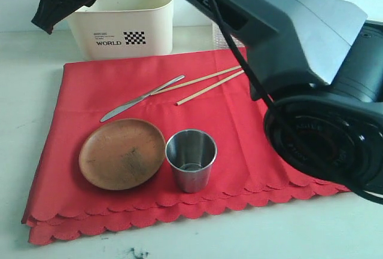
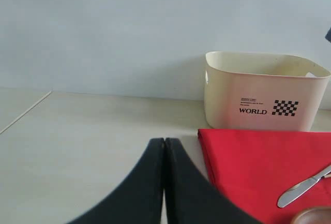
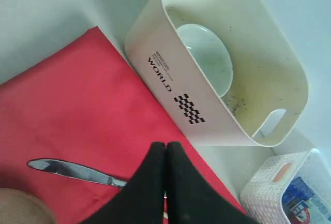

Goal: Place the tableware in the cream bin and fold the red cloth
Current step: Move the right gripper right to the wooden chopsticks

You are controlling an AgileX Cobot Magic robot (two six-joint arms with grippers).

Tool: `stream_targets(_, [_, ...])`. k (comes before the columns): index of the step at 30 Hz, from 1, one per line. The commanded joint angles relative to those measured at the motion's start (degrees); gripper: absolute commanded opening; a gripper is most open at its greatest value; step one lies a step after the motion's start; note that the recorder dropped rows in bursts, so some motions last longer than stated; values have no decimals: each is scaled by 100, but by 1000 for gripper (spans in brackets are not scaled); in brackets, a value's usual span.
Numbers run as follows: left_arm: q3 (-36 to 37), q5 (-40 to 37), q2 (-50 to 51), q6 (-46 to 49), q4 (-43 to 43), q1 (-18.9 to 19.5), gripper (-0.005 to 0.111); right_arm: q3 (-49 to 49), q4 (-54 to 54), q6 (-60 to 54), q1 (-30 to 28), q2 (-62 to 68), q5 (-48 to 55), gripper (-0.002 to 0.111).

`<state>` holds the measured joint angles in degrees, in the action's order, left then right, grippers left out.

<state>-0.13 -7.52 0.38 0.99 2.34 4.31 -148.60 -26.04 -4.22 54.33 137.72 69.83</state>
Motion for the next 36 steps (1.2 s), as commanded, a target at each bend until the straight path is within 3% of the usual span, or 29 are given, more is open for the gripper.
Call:
stream_targets(1, [13, 18, -38, 22, -2, -42, 2, 83, 724, -230, -344, -132, 13, 0])
stream_targets(10, [13, 18, -38, 22, -2, -42, 2, 2624, 848, -25, -1076, -883, 13, 0])
stream_targets(16, [13, 18, -38, 22, -2, -42, 2, 5753, 926, -66, -1487, -2275, -2075, 0])
stream_targets(19, [13, 18, -38, 22, -2, -42, 2, 6736, 926, -286, -1844, -2649, -2750, 0])
stream_targets(27, [13, 18, -38, 22, -2, -42, 2, 7333, 916, -757, -2571, -2746, -2954, 0])
stream_targets(36, [13, 18, -38, 22, -2, -42, 2, 7333, 915, -770, -2567, -2689, -3469, 0])
